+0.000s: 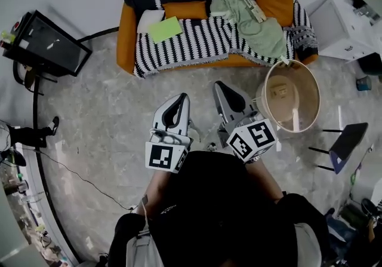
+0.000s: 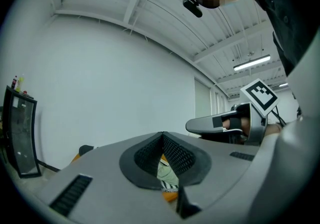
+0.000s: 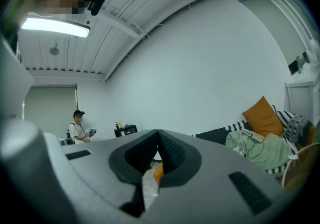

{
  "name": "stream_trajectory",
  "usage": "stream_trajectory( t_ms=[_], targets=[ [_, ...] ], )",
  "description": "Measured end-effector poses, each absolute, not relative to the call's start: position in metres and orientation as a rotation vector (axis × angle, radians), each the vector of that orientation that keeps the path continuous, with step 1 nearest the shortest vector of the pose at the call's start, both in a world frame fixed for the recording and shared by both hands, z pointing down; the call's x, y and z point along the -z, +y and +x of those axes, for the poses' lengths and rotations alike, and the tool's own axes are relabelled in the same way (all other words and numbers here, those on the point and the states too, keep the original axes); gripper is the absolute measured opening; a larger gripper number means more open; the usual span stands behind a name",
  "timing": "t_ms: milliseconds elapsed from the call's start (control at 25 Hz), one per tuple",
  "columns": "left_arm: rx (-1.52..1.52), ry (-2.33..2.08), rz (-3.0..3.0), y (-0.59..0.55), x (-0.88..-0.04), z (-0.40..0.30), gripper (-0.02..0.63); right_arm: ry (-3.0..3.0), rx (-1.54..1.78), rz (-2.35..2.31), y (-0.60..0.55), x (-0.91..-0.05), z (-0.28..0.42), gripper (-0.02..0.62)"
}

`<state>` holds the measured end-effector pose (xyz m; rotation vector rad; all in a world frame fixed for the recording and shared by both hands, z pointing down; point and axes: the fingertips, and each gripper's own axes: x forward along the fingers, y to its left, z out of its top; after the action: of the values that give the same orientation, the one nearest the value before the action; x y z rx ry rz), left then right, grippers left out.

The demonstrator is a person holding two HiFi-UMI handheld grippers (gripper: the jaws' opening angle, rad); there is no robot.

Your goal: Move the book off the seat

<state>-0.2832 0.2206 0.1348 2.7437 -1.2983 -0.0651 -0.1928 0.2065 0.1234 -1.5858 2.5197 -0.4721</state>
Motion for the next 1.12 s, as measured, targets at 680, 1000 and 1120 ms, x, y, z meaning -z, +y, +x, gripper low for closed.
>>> stream_trajectory(
  t_ms=[680, 1000, 1120],
  targets=[
    [0.092, -1.318, 2.765, 0.103, -0.132, -0.346, 0.010, 2.511, 0.444, -1.632, 0.090, -0.121, -0.247, 0.015],
    [0.082, -1.373, 2.727, 0.081, -0.133, -0.370, 0.011, 2.525, 0.460, -1.601, 0.061, -0.121, -0.265, 0.015],
    [0.075, -1.395, 2.736, 0.072, -0.132, -0.371, 0.011, 2.523, 0.474, -1.585, 0.045, -0.123, -0.265, 0.015]
  ],
)
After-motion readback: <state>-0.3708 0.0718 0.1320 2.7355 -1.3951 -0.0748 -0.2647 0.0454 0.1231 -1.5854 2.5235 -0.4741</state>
